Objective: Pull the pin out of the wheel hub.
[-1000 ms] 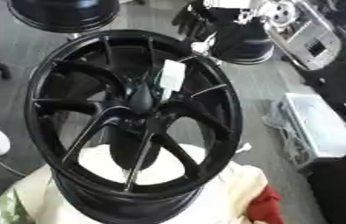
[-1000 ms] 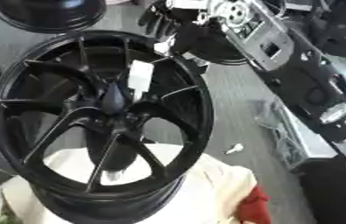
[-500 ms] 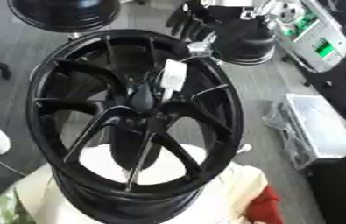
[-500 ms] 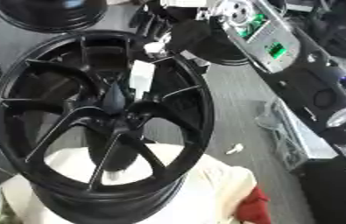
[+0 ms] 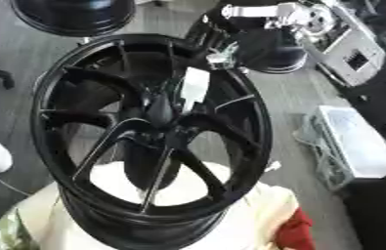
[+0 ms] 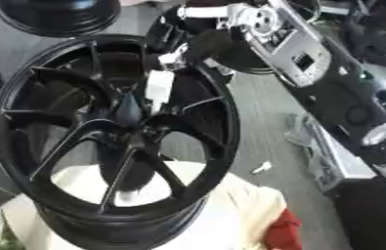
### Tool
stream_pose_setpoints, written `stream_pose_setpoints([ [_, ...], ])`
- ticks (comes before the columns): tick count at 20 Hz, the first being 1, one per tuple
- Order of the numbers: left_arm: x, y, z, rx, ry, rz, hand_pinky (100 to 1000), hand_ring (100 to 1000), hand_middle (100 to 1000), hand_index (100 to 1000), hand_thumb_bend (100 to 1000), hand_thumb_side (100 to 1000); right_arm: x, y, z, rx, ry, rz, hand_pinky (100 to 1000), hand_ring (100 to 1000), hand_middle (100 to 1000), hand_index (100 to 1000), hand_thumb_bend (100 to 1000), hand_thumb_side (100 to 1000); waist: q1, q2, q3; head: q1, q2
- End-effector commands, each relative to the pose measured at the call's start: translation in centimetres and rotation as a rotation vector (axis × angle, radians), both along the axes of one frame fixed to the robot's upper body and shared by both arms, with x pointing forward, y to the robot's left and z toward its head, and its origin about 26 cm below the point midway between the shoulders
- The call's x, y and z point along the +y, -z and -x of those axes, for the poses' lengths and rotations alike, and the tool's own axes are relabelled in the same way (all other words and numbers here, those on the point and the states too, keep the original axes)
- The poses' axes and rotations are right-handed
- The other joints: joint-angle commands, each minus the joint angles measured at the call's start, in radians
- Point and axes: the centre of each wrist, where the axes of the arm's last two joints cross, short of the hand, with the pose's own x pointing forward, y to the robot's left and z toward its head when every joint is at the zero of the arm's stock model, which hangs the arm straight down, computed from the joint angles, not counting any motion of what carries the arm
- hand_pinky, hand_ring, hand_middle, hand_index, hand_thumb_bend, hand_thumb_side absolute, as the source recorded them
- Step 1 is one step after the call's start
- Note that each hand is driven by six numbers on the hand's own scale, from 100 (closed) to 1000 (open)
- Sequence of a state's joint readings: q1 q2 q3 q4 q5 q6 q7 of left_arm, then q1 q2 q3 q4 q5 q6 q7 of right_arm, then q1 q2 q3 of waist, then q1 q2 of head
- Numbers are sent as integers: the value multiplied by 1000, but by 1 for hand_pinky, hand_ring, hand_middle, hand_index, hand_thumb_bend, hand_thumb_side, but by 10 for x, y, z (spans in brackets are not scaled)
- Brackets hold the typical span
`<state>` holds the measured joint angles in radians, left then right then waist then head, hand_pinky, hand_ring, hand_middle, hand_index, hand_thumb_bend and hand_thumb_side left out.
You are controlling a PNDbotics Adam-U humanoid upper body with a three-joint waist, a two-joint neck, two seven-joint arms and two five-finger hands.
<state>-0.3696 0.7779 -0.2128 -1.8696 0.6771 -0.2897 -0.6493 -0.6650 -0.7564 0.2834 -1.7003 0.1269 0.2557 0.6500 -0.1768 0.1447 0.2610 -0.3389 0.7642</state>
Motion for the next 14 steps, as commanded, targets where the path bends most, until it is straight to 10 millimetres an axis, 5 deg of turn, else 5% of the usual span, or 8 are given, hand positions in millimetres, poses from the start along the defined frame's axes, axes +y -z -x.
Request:
stream_pose_setpoints([
  [1,6,-9,1,-34,-14,-28,777,976,838,833,100,605,-5,-3,-2,-20,15,33,834,792,761,840,436,572,7,-17,1,-6,6],
  [14,7,-10,1,-53,-21,-45,777,978,839,833,100,604,-10,9,-11,-32,36,92,853,815,775,847,458,640,1,-8,7,-16,6],
])
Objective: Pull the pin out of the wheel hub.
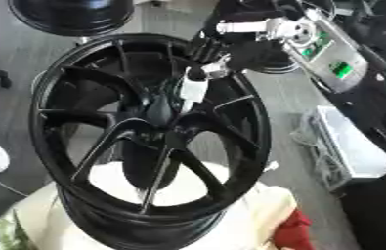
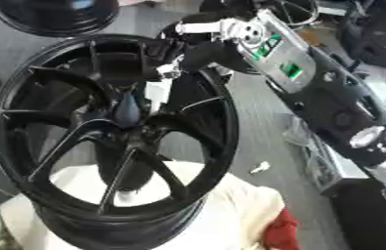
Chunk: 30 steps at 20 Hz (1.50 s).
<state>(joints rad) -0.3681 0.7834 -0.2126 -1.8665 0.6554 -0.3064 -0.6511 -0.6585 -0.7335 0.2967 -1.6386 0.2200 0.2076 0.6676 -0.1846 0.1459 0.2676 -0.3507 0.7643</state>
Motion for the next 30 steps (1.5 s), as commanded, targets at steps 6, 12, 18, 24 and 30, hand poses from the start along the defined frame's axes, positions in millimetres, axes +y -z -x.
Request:
stream_pose_setpoints([
  [6,6,-9,1,-34,-15,-37,777,980,839,832,100,604,-11,-7,-3,-66,37,40,859,823,779,849,458,645,5,-4,4,-6,6],
  [12,6,-9,2,-39,-15,-43,777,981,840,831,100,604,-14,-2,-6,-61,41,50,859,824,777,848,459,628,2,0,7,-10,6],
  [18,7,-10,2,-49,-16,-50,778,982,840,830,100,605,-17,0,-8,-52,37,57,857,821,773,846,459,606,0,8,11,-12,6],
  [24,7,-9,2,-56,-19,-61,778,984,840,828,100,605,-18,2,-10,-40,32,49,850,810,761,843,460,570,-4,15,16,-15,6],
  [30,8,-8,2,-64,-22,-70,778,985,835,824,100,605,-22,8,-13,-16,41,48,841,796,743,839,452,534,-7,21,21,-17,6],
])
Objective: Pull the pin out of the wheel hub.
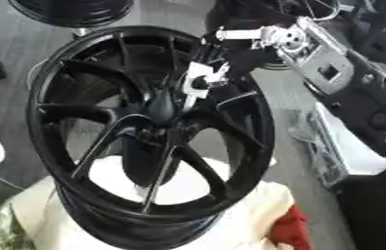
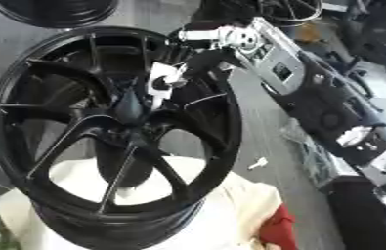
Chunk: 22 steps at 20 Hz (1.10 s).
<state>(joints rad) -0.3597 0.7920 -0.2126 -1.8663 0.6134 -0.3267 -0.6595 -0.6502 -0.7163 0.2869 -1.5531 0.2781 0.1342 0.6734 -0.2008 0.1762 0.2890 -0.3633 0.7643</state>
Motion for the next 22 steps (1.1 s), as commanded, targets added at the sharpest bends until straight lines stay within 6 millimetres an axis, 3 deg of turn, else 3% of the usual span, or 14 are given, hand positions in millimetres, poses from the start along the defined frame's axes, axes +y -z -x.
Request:
stream_pose_setpoints([
  [1,5,-10,2,-34,-12,-31,778,985,835,824,100,605,-9,-8,-1,-17,25,8,840,795,742,838,451,528,8,-8,0,-5,6],
  [10,5,-9,2,-39,-11,-39,778,987,835,824,100,606,-14,-2,-4,-3,52,-1,832,787,733,834,425,491,6,-2,5,-11,6],
  [16,5,-8,2,-42,-14,-48,778,989,835,824,100,607,-12,-8,-2,-17,54,-78,802,729,579,745,270,303,5,1,4,-11,6],
  [22,5,-6,2,-43,-13,-55,779,990,836,823,100,605,-11,-16,1,-51,91,-205,769,668,501,664,180,203,6,2,4,-10,6],
])
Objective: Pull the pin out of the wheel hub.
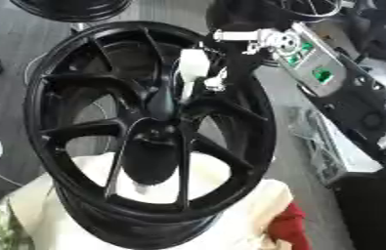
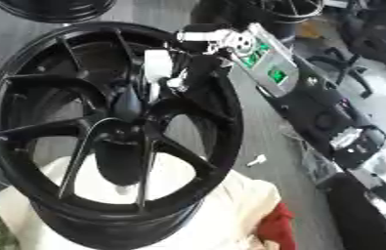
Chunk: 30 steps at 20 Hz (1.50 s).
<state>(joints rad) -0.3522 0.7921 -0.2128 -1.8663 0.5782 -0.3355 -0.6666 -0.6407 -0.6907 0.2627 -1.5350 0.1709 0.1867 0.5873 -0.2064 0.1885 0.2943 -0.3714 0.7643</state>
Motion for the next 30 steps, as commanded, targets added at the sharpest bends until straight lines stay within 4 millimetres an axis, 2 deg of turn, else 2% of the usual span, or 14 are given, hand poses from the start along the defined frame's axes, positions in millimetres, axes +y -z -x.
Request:
stream_pose_setpoints([
  [1,4,-8,1,-26,-6,-26,779,990,836,823,100,605,-9,-21,4,-69,47,-59,750,623,463,617,136,158,12,-11,-1,-3,6],
  [7,4,-6,1,-30,-10,-38,779,991,836,822,100,605,-11,-21,3,-79,97,-147,720,575,412,554,105,139,11,-10,2,-3,6],
  [11,5,-5,1,-31,-13,-43,780,992,837,821,100,606,-13,-22,2,-90,130,-183,681,506,307,414,100,127,11,-10,4,-2,6],
  [15,6,-3,1,-31,-18,-49,780,993,837,822,100,607,-21,-31,4,-148,194,-246,649,462,243,337,100,100,11,-11,3,-3,6],
  [23,6,-2,1,-31,-19,-50,781,994,838,822,100,604,-33,-59,15,-249,254,-345,630,443,221,314,100,100,16,-12,-2,-14,6],
  [30,7,-2,2,-33,-19,-46,781,995,838,822,100,603,-50,-71,22,-311,337,-423,622,432,216,310,100,100,22,-11,-9,-30,6],
])
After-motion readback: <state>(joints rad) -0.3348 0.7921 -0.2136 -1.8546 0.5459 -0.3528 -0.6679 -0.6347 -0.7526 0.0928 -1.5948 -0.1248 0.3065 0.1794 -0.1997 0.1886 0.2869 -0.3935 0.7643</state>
